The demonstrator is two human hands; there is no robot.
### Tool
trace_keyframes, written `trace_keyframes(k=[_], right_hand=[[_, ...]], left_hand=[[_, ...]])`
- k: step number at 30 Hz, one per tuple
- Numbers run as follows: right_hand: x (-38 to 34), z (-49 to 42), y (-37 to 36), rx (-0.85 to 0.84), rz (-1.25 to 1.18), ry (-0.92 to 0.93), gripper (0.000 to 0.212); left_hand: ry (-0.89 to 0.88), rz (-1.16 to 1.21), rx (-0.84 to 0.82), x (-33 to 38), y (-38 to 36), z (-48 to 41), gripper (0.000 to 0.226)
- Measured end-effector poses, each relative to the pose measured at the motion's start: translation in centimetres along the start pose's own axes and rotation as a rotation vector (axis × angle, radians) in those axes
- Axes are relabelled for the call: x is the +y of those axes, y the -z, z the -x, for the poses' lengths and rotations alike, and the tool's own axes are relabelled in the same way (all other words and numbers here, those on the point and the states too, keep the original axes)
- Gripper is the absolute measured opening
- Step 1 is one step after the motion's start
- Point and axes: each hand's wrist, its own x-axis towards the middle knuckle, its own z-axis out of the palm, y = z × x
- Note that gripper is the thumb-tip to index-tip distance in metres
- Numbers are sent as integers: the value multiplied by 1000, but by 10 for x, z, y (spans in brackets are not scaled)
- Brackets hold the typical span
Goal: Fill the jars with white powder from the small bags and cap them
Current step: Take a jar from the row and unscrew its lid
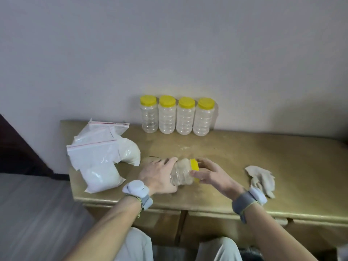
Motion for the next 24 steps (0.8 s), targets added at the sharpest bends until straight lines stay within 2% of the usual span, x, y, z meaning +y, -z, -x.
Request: trace_keyframes(k=[3, 6, 8, 10, 11, 13, 15, 16, 20, 24], right_hand=[[-8, -1, 2, 9, 3, -109, 71], [-22, -2, -2, 25, 203, -267, 65], [-25, -4, -3, 2, 269, -294, 64], [-23, -5, -1, -35, 157, -252, 52], [-22, -6, 3, -64, 84, -214, 53], [-19, -6, 12, -146, 19, -129, 75], [-16, -5, 13, -186, 3, -122, 91], [-17, -4, 12, -167, -2, -161, 90], [-19, -4, 4, -113, 151, -222, 57], [-21, -3, 13, -130, 106, -173, 52]], left_hand=[[-6, -6, 34, -1, -2, 0, 82], [-24, -21, 52, -1, -4, 1, 82], [-34, -24, 61, -2, -4, 2, 83], [-32, -24, 75, -2, -4, 3, 82], [-31, -24, 78, -2, -5, 3, 82], [-33, -22, 82, -3, -5, 2, 83], [-31, -23, 83, -3, -5, 2, 84], [-31, -28, 82, -3, -5, 2, 84], [-35, -39, 80, -2, -6, 3, 81], [-46, -44, 72, -2, -6, 2, 79]])
